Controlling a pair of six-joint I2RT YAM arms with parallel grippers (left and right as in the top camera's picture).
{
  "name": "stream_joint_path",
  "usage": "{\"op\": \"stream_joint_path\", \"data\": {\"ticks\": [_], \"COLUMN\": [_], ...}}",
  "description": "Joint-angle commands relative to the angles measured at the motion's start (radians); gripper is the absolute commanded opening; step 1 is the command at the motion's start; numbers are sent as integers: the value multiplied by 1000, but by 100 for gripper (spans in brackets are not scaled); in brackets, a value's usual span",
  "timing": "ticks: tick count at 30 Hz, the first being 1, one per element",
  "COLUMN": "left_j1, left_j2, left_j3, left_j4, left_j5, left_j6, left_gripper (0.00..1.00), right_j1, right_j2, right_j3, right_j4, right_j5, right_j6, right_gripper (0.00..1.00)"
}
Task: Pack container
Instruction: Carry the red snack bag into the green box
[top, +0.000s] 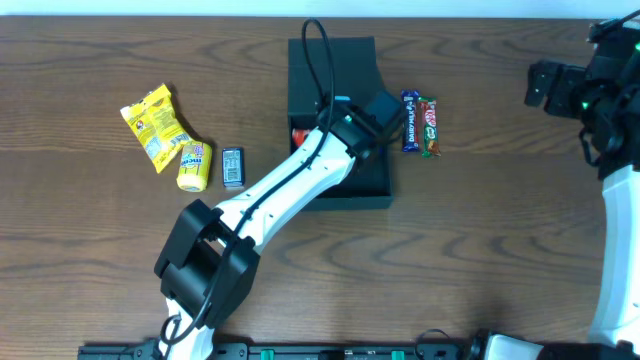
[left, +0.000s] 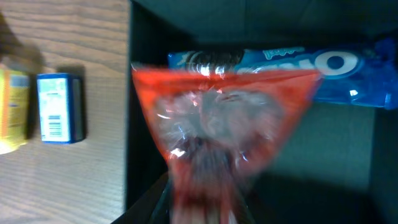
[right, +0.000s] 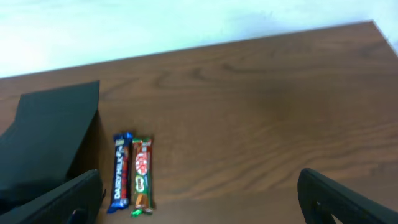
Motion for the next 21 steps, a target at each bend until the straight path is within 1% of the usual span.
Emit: {"op": "stream_joint_path", "data": {"ticks": [1,3,6,9,11,12,17,18,20,21], "left_j1": [0,0,0,0,0,0,-1,-1,1,2], "left_j2": [-15,-15,-15,-15,-16,-18,-46,-50,-51,-49], "left_j3": [-55,-80,-101,-99,-93,-89,-84,-84,-84,-85], "left_j4": [38,62,75,80,78,75,80,85,101,111], "left_j5": [-29,-30,-58,-104,-123,-123,-123,-123,-121,-114], "left_j6": [47,71,71,71,83,96,105,105,105,105], "left_gripper": [31,30,32,40,50,52,52,45,24,16], "right_j1": [-10,-10,-10,-10,-10,-10,-10,-10,-10,-10], "right_j2": [2,2,2,2,2,2,2,2,2,2], "right_j3": [3,3,3,3,3,3,3,3,3,3], "right_j4": [-20,-31,-37,-40,-44,-45,-48,-47,-48,-48], "right_j5": [-14,-15,-15,-15,-15,-15,-15,-15,-15,-15], "right_j6": [26,26,50,59,59,59,59,59,59,59], "right_gripper": [99,99,99,99,99,99,99,99,99,99]}}
